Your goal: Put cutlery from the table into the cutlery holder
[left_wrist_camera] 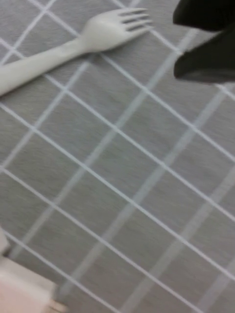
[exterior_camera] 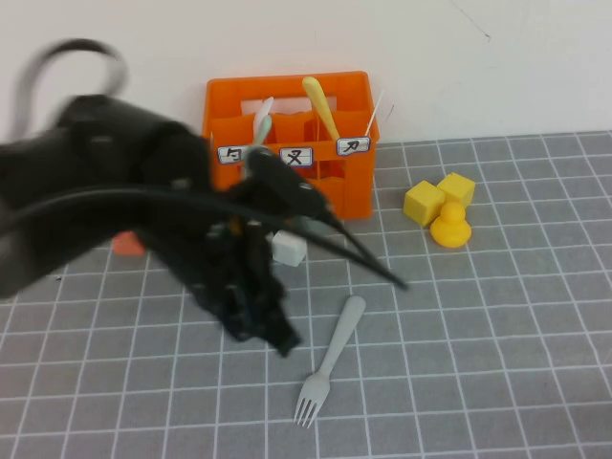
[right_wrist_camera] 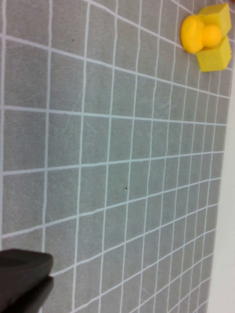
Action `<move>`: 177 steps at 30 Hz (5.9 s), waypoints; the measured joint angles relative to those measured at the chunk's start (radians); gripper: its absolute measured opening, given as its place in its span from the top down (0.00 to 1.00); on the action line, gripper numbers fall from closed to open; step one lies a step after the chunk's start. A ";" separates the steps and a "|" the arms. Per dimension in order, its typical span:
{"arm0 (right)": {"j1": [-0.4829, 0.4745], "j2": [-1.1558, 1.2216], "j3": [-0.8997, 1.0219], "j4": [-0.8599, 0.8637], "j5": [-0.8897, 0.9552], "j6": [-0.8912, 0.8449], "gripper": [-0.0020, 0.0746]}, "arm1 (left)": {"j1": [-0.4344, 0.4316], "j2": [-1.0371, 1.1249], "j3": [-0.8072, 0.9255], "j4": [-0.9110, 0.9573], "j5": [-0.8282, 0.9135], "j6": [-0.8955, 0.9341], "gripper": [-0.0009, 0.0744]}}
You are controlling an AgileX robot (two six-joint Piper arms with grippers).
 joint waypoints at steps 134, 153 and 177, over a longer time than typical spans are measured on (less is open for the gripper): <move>-0.001 0.000 0.000 0.000 0.000 0.000 0.98 | 0.182 0.356 -0.007 0.006 -1.655 -0.339 0.62; -0.001 0.000 0.000 0.000 0.000 0.000 0.98 | 0.182 -0.363 0.648 0.009 -1.504 -0.212 0.99; -0.001 0.000 0.000 0.000 0.000 0.000 0.98 | 0.239 -1.118 1.284 -0.479 -1.490 0.058 0.99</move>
